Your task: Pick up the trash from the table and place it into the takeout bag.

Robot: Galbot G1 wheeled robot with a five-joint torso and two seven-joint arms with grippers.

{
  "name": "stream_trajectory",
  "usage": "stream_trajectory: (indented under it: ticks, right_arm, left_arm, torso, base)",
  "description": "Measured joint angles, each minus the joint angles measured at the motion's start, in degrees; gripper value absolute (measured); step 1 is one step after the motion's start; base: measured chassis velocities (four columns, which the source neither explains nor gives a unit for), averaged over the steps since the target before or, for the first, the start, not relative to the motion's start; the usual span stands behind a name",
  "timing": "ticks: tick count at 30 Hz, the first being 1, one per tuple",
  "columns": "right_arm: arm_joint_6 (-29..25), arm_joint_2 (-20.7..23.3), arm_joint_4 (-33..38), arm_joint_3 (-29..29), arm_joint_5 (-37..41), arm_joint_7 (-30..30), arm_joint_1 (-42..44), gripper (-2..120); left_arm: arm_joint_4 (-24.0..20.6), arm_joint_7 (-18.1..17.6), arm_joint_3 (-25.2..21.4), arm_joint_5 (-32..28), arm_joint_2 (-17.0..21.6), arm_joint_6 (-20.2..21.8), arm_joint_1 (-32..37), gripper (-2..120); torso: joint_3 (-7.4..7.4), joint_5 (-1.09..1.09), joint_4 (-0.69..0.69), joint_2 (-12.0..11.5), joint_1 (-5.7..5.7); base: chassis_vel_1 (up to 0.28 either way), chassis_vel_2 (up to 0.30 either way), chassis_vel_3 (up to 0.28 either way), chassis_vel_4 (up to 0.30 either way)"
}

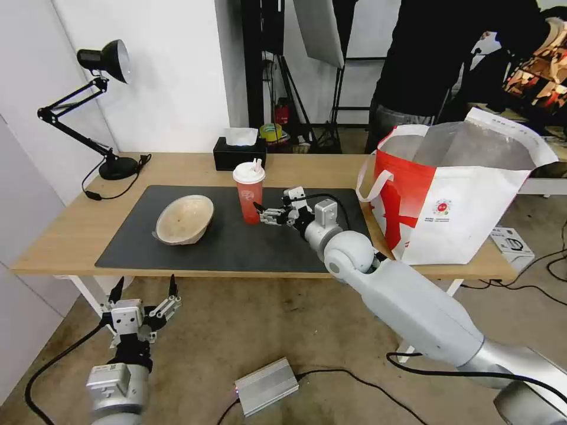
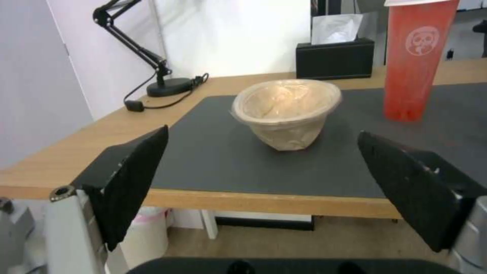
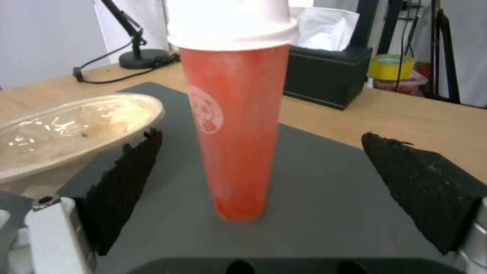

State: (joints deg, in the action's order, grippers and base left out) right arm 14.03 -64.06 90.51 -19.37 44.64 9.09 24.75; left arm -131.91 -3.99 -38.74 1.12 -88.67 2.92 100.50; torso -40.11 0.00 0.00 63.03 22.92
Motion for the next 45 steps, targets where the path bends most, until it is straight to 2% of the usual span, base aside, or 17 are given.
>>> stream_trajectory:
  ticks: [12, 45]
  right_arm:
    - [-1.7, -2.9, -5.7, -1.3, 0.1, -1.2, -1.5, 100]
    - [-3.6, -6.7, -13.7, -3.5, -0.5, -2.6, -4.6, 100]
  left_arm:
    - [0.3, 0.0, -0.1, -0.1, 0.0, 0.0, -0.3, 100]
    - [0.6, -0.1, -0.1, -0.2, -0.1, -0.1, -0.4, 100]
  torso:
    - [0.0, 0.0, 0.0, 0.0, 0.0]
    - [0.0, 0.0, 0.0, 0.0, 0.0]
  base:
    - [0.0, 0.0, 0.0, 0.0]
    - [0.0, 0.0, 0.0, 0.0]
